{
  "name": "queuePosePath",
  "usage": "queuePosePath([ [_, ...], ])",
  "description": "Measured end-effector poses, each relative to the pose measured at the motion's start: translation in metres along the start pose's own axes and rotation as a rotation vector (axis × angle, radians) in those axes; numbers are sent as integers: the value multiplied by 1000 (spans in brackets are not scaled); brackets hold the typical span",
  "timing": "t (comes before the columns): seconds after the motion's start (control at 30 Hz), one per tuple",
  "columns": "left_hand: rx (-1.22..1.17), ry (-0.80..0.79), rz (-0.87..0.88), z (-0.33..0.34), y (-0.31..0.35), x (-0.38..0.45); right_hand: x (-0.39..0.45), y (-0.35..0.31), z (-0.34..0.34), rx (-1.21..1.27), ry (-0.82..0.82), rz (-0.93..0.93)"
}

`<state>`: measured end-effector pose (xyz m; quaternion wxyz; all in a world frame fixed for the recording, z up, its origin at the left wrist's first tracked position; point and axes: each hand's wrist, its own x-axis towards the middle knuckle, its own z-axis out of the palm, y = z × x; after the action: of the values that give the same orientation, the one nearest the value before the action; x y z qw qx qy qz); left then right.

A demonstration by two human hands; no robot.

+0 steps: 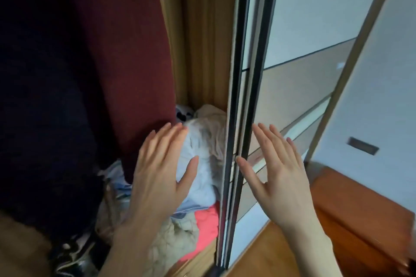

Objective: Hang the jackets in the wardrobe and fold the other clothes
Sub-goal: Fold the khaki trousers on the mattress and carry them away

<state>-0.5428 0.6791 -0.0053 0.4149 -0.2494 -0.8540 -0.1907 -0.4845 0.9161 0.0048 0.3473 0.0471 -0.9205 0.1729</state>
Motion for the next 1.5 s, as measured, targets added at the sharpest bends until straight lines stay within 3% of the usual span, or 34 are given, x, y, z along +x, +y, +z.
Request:
queuePosePath([
  [0.2,-256,-111,141,69,37,-1,-64,37,-24,-195,27,317],
  [0.43,-557,-193,306,110,143,2,-136,64,-82,-368,123,548],
  [0.6,-687,-329,391,113,242,-11,-199,83,-145,-505,205,713],
  [1.03,-1076,-475,739,100,501,-95,-383,115,-294,-795,412,1097],
  [1.5,-1224,-601,943,94,695,-186,-530,136,-393,-906,539,1377],
])
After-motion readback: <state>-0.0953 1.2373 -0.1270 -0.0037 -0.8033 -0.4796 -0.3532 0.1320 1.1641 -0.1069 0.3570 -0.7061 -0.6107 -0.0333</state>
